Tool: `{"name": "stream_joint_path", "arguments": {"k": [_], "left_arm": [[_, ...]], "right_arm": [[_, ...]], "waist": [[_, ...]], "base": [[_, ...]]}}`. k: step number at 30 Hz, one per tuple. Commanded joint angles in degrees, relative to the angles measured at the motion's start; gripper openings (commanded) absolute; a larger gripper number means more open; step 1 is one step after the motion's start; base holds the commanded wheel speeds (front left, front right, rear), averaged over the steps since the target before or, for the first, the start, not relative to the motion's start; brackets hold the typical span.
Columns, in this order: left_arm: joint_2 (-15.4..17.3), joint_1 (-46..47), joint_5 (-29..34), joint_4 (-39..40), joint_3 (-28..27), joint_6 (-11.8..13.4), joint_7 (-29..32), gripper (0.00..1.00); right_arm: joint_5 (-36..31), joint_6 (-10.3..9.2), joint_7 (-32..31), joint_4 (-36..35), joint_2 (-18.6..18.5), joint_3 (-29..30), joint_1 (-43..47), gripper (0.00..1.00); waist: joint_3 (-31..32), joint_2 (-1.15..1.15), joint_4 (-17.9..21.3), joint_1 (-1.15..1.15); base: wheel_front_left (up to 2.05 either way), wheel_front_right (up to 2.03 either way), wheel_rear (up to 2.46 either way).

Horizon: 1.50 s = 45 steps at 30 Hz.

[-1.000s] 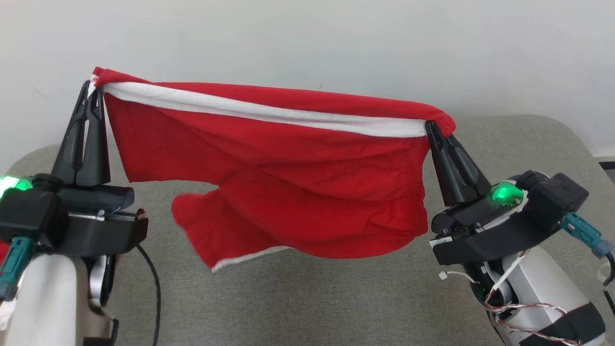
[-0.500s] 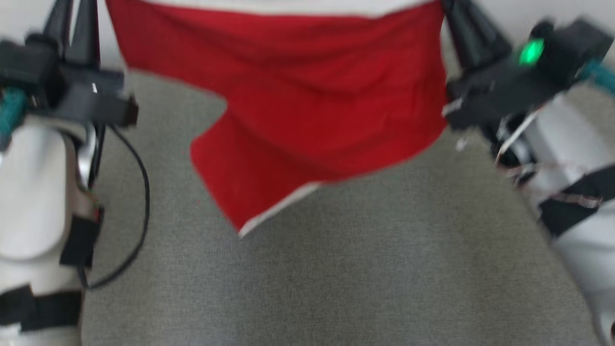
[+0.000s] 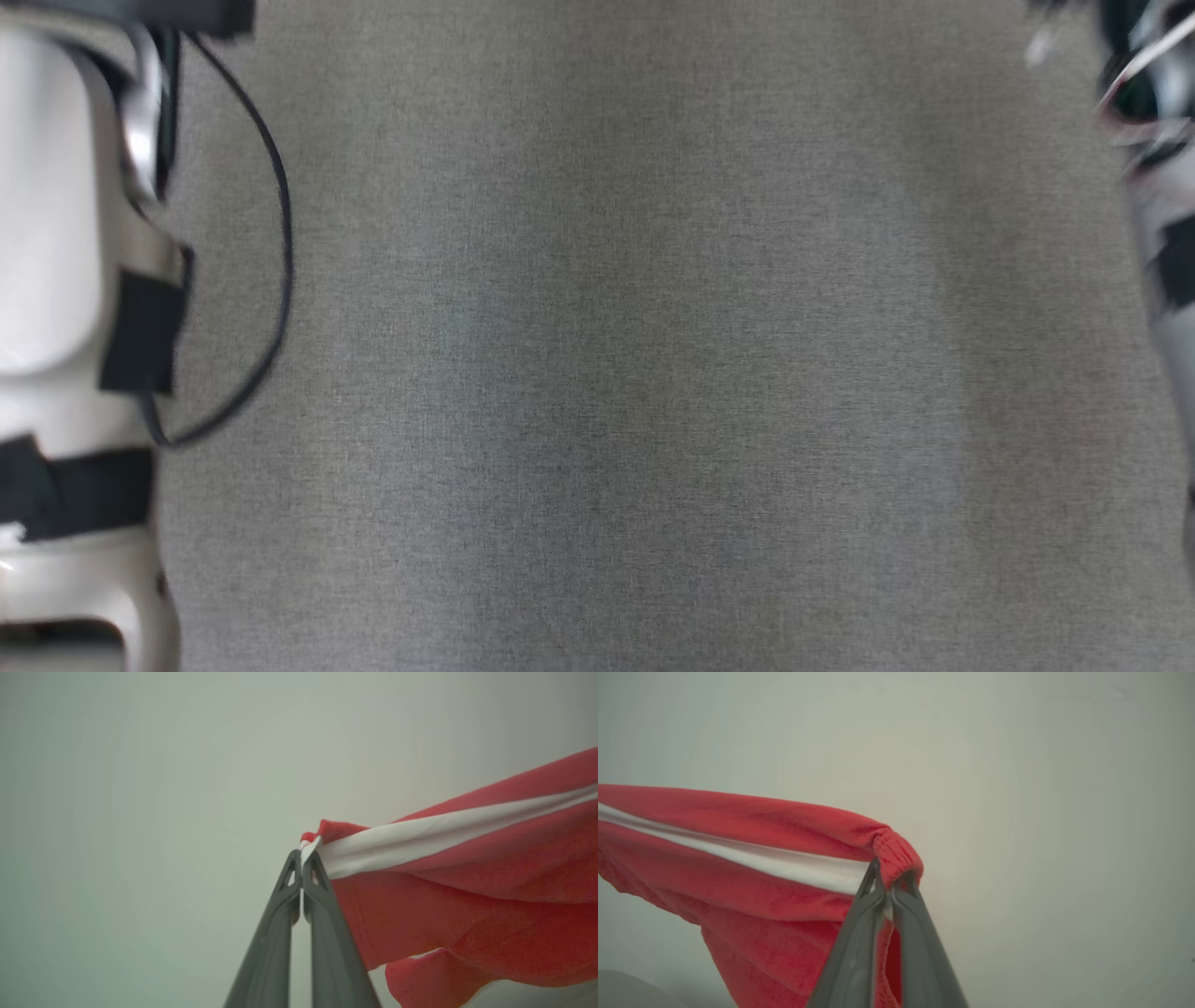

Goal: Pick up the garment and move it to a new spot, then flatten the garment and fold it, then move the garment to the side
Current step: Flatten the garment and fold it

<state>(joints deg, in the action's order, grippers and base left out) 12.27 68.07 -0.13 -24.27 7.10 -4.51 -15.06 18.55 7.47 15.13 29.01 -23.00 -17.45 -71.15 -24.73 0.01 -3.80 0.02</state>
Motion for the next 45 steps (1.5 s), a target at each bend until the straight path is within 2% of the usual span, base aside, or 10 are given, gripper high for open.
{"name": "stream_joint_path", "arguments": {"k": [1,5,9,10,14,18,23,30,37,45], "left_arm": [[-0.64,-3.14,-1.24,-0.38,-0.55,0.45,-0.17,0.00],[-3.34,-11.32,-3.70,-0.29,-1.77,0.96,-0.18,0.00],[-5.73,-21.79,-5.39,-0.81,-3.76,1.24,-0.18,0.00],[-5.73,-21.79,-5.39,-0.81,-3.76,1.24,-0.18,0.00],[-7.43,-31.55,-6.37,-1.64,-5.85,1.12,-0.18,0.00],[-8.29,-40.60,-8.94,-1.32,-10.66,1.57,-0.18,0.00],[-8.86,-52.14,-10.63,-1.25,-15.02,0.66,-0.19,0.00],[-9.07,-64.42,-10.00,-1.94,-14.41,-0.48,-0.18,0.00],[-9.15,-71.73,-9.73,-4.11,-13.38,-1.17,-0.18,0.00],[-9.11,-74.93,-10.45,-5.23,-12.79,-1.46,-0.18,0.00]], "right_arm": [[1.44,0.04,0.00,0.87,-0.07,-0.29,3.37,0.00],[4.08,0.04,0.00,1.15,-0.88,-2.64,11.81,0.00],[8.32,0.04,0.00,-1.15,-2.43,-9.23,21.73,0.00],[8.32,0.04,0.00,-1.15,-2.43,-9.23,21.73,0.00],[12.15,0.04,0.00,-5.51,-3.86,-12.43,32.20,0.00],[13.69,0.03,0.00,-7.87,-4.02,-13.87,41.03,0.00],[15.16,-0.08,0.00,-8.21,-0.76,-9.74,53.02,0.00],[14.04,-0.08,0.01,-6.92,3.56,-9.84,64.79,0.00],[13.40,-0.08,0.00,-6.22,5.17,-8.48,72.25,0.00],[12.52,-0.08,0.01,-5.09,5.27,-9.41,76.27,0.00]], "waist": [[-1.11,-0.01,-0.68,-0.02],[-1.23,-0.01,-0.28,-0.02],[0.03,-0.01,0.30,-0.02],[0.03,-0.01,0.30,-0.02],[3.14,-0.01,1.32,-0.02],[7.35,-0.01,2.50,-0.02],[15.38,-0.01,3.16,-0.02],[23.77,-0.01,3.66,-0.02],[27.49,-0.01,3.09,-0.02],[29.51,-0.01,2.61,-0.02]], "base": [[0.00,0.00,0.00],[0.00,0.00,0.00],[0.00,0.00,0.00],[0.00,0.00,0.00],[0.00,0.00,0.00],[0.00,0.00,0.00],[0.00,0.00,0.00],[0.00,0.00,0.00],[0.00,0.00,0.00],[0.00,0.00,0.00]]}}
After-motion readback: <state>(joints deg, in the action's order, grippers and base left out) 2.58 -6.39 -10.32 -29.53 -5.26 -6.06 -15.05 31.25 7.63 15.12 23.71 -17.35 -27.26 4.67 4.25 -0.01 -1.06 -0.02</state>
